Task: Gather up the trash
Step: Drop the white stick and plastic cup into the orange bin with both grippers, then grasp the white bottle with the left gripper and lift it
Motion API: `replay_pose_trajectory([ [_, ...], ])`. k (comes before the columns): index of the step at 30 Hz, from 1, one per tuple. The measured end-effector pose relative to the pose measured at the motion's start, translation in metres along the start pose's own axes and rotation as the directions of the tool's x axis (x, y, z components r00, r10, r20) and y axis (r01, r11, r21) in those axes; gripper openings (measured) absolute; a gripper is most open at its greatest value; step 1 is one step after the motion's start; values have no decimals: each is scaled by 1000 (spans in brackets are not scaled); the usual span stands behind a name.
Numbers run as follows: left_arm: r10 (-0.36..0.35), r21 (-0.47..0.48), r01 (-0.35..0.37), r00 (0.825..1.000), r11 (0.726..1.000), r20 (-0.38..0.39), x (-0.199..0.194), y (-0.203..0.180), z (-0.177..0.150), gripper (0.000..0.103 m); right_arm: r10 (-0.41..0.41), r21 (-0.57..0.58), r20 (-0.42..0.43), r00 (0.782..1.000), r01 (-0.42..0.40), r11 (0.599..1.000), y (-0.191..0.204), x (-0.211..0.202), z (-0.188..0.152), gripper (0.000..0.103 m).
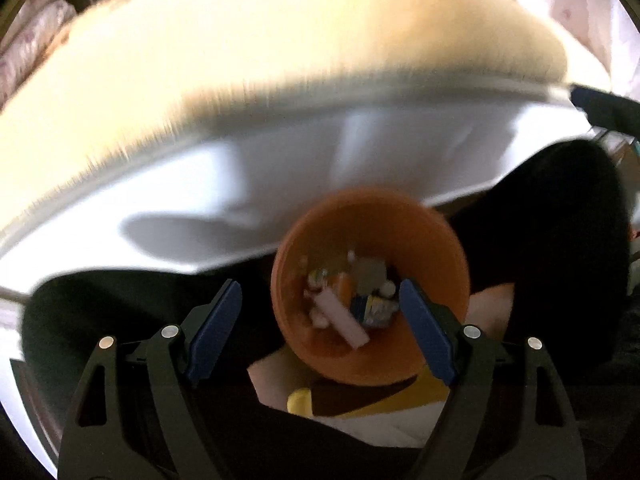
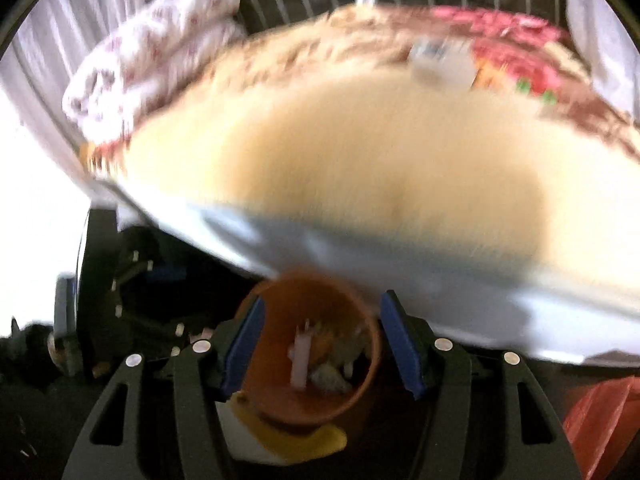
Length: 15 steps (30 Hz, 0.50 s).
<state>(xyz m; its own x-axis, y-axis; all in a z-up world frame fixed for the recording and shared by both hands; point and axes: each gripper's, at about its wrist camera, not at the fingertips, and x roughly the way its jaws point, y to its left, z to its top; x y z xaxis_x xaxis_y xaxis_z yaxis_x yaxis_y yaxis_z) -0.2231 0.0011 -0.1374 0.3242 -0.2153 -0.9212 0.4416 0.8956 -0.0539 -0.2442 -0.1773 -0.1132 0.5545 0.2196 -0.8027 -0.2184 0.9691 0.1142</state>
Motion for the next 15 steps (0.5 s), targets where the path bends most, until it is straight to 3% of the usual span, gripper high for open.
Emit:
replay_pose_trajectory([
  [3, -32, 6, 31, 998, 999, 56, -25, -2, 24, 79, -17, 19, 79, 997, 16, 1000, -24, -19, 28, 60],
  [6, -114, -28, 118, 987, 993, 110, -50, -3, 67, 79, -73, 52, 134, 988, 66, 996, -52, -30, 53, 60],
  [8, -147, -36, 154, 979, 987, 144, -57, -6, 94, 86, -96, 79, 157, 983, 85, 993, -70, -33, 61, 60],
  [11, -156, -55, 170, 967, 984, 203, -62, -16, 146, 89, -140, 122, 189, 972, 119, 985, -99, -39, 69, 60],
  [15, -196, -153, 229, 960, 961, 201, -42, -35, 233, 89, -186, 155, 198, 962, 156, 975, -132, -41, 75, 60],
])
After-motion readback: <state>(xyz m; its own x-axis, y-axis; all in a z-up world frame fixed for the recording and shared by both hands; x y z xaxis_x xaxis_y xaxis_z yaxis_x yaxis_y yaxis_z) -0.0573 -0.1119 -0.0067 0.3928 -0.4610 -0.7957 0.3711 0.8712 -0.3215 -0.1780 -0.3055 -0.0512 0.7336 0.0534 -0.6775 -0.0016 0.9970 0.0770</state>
